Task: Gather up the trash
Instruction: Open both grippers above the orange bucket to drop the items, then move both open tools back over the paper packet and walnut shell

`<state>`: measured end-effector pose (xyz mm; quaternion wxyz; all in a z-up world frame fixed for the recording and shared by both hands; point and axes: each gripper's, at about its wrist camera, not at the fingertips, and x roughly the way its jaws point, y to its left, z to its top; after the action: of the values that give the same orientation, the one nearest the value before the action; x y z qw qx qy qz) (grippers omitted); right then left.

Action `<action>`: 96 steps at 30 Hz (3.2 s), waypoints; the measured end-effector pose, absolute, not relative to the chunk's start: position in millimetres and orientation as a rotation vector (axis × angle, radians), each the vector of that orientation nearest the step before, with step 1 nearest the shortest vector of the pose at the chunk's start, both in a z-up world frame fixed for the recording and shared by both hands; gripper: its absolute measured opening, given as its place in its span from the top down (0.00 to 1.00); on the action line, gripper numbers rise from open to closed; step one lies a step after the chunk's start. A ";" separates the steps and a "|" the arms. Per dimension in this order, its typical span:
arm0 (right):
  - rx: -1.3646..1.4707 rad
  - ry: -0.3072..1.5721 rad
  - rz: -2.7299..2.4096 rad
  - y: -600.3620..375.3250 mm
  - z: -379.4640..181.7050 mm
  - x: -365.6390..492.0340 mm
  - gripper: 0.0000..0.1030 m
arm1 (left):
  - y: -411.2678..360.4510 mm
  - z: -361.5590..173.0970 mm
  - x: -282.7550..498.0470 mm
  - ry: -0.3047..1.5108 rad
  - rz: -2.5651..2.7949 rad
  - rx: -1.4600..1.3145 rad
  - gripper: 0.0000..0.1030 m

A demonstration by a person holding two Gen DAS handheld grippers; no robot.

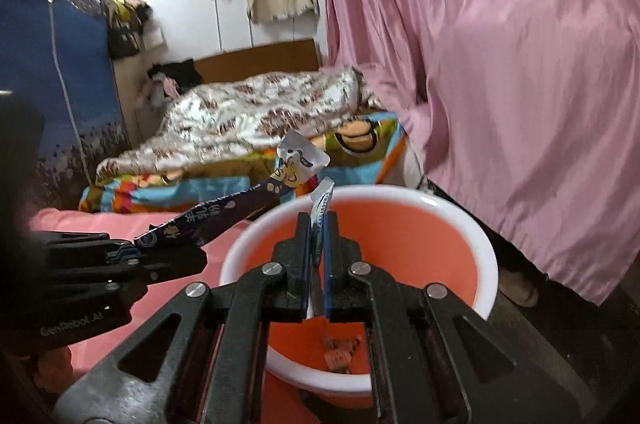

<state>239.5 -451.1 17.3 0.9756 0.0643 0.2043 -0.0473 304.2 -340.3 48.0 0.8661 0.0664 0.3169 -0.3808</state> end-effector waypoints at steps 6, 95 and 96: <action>0.146 0.509 -0.101 -457.0 -1.6 251.1 0.88 | -345.8 20.4 324.1 0.809 -0.791 0.130 0.93; 0.043 0.056 0.292 -212.3 72.8 190.5 0.00 | 11.5 90.8 163.8 0.213 -0.062 -0.120 0.02; 0.040 0.067 0.300 -209.3 70.1 193.6 0.00 | 12.4 88.0 166.4 0.223 -0.065 -0.116 0.02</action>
<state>193.6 -209.3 70.1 0.9880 0.0200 0.0332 0.1492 166.4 12.4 88.0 0.9916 -0.0578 0.1110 -0.0323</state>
